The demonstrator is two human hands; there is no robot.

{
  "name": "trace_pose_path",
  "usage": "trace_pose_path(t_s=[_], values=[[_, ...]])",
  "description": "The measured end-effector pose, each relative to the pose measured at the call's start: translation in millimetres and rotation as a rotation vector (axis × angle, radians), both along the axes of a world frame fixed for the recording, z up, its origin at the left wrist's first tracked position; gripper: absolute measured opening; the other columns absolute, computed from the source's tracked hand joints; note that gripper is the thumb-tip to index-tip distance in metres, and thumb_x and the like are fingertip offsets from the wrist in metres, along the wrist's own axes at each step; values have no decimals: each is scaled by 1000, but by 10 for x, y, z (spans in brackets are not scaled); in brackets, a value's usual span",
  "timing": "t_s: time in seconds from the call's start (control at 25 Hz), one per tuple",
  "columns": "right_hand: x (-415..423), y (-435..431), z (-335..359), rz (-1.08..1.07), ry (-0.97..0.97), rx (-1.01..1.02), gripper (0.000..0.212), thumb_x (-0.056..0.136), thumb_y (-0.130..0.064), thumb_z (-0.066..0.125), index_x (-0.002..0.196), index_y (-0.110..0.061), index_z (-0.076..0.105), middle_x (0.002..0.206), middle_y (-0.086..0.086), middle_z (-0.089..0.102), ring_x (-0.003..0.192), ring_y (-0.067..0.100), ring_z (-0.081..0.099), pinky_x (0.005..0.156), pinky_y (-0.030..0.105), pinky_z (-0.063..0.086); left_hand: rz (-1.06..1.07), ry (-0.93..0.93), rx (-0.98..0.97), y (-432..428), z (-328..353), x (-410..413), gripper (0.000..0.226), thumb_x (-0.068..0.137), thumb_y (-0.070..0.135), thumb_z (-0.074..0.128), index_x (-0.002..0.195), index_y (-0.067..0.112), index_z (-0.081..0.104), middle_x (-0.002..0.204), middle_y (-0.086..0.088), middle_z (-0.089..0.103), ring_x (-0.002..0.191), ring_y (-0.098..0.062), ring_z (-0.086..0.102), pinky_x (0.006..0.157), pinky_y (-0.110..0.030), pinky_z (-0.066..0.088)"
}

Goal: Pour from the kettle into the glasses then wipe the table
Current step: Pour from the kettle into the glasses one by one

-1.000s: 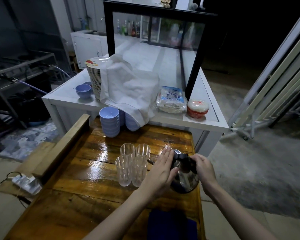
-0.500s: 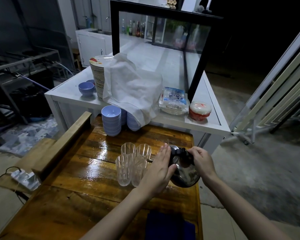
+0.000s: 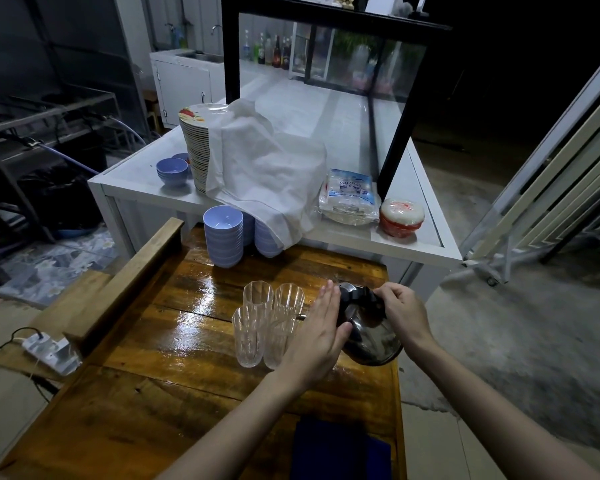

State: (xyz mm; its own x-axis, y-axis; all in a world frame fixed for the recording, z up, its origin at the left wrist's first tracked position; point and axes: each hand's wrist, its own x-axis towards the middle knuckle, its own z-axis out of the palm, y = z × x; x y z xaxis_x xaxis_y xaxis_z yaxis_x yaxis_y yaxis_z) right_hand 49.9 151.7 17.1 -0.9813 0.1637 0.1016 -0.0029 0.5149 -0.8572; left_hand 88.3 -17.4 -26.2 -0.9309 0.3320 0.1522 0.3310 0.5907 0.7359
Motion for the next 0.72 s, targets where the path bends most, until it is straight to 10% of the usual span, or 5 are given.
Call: trace_pose_path(t_s=[0.72], values=[[-65,0,18,-7,47,151,37,91,-29,54,63,-9,68,65,10,67,70,27,63,73,50,54,32,-26,28,49,-14,33,63,102,40,25,152,19,-7,161,4,-14,146,-3,-16,120,-24,-4]])
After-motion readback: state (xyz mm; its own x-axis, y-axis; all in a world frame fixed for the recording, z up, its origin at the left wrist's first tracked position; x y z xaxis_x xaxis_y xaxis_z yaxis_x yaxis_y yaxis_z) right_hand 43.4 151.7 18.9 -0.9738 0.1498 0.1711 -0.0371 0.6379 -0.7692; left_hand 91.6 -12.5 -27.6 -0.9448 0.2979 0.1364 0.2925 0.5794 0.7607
